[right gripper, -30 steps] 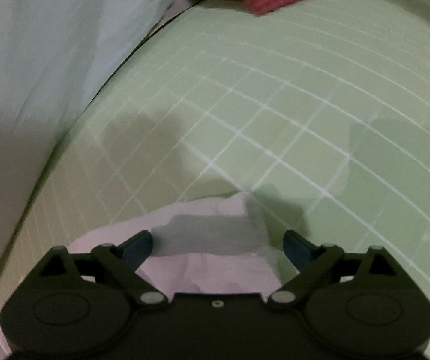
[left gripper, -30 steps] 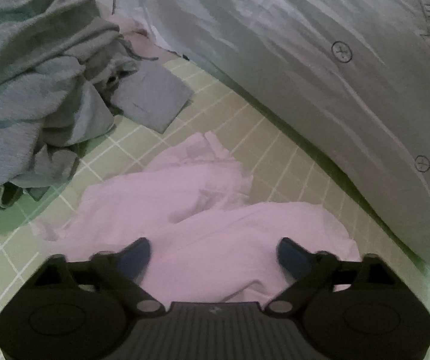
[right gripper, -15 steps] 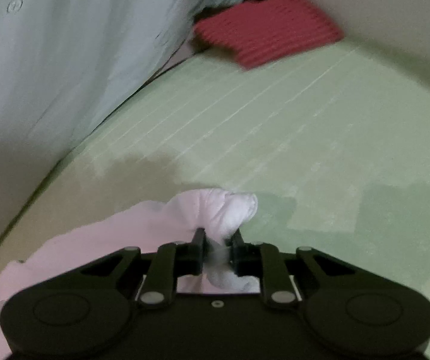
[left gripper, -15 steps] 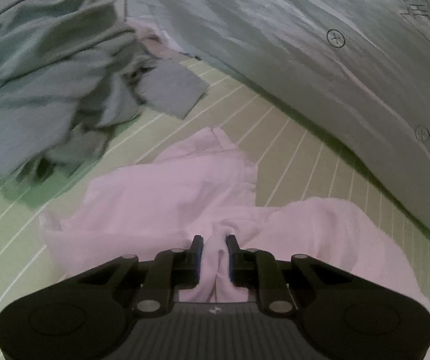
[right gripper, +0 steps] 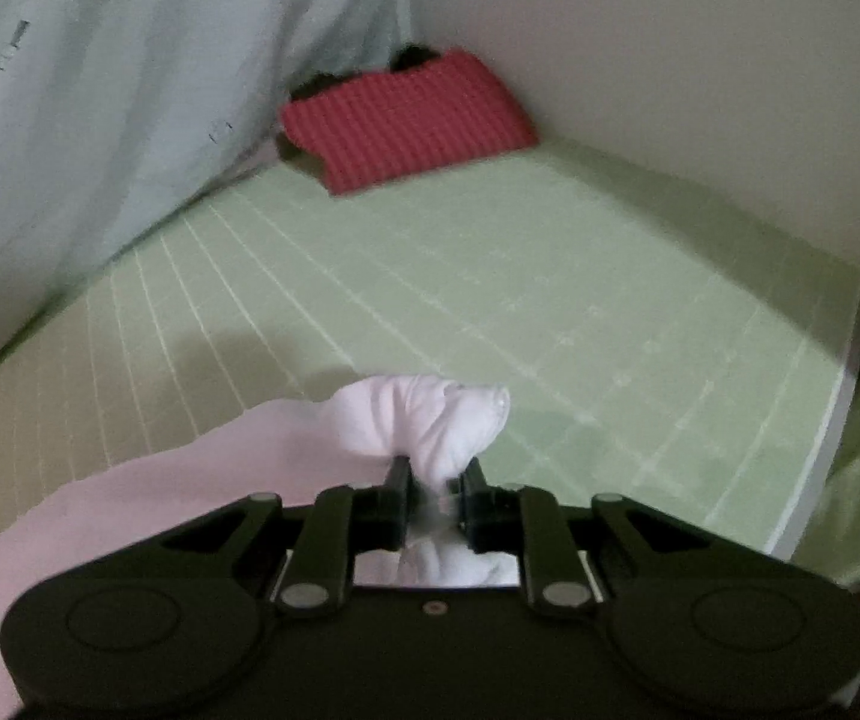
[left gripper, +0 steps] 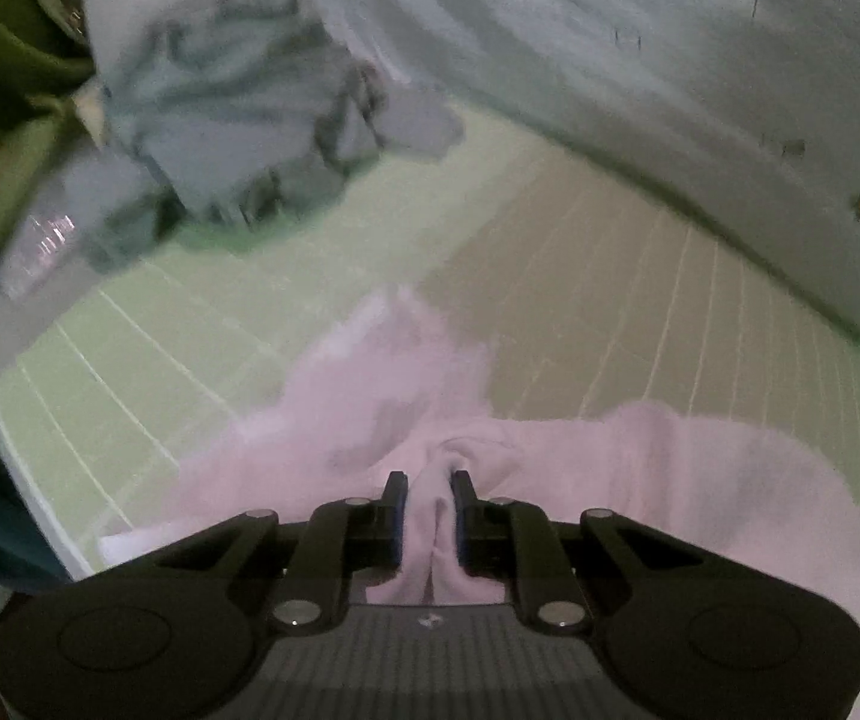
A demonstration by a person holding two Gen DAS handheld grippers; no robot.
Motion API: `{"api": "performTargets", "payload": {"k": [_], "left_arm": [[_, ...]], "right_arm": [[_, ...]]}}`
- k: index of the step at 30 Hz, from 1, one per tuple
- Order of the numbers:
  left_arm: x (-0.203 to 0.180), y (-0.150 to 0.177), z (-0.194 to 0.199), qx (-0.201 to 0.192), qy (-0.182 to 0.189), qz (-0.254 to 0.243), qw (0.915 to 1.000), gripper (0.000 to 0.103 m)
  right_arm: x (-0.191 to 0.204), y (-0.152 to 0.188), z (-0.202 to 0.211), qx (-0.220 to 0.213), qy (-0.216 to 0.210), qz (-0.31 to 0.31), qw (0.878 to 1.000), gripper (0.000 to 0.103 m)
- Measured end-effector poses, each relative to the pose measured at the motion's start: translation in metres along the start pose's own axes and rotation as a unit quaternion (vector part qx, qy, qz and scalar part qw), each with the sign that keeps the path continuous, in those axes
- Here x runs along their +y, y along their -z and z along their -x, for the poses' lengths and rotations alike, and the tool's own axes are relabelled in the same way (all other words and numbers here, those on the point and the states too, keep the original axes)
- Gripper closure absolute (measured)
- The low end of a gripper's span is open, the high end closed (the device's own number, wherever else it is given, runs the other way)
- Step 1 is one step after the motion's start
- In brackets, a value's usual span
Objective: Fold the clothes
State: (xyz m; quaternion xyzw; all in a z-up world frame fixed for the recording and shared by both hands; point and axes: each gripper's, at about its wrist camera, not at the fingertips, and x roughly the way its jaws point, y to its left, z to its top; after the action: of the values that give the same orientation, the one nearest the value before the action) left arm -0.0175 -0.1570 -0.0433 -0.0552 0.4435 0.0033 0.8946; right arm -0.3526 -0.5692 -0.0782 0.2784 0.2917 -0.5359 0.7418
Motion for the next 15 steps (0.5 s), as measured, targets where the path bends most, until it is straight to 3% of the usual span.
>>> {"api": "performTargets", "payload": {"k": [4, 8, 12, 15], "left_arm": [[-0.013, -0.044, 0.036, -0.08, 0.029, 0.013, 0.9962, 0.088], [-0.039, -0.097, 0.044, -0.133, 0.073, 0.006, 0.9884, 0.089], [-0.071, -0.149, 0.032, -0.181, 0.099, -0.01, 0.9784, 0.089], [-0.091, -0.186, 0.001, -0.201, 0.12, 0.013, 0.972, 0.088]], "right_arm": [[0.027, -0.036, 0.029, -0.083, -0.041, 0.026, 0.995, 0.087], [0.074, -0.077, 0.057, -0.192, -0.077, 0.067, 0.976, 0.088], [0.116, -0.124, 0.06, -0.281, -0.093, 0.095, 0.951, 0.088], [0.137, -0.163, 0.038, -0.311, -0.083, 0.073, 0.944, 0.088]]}}
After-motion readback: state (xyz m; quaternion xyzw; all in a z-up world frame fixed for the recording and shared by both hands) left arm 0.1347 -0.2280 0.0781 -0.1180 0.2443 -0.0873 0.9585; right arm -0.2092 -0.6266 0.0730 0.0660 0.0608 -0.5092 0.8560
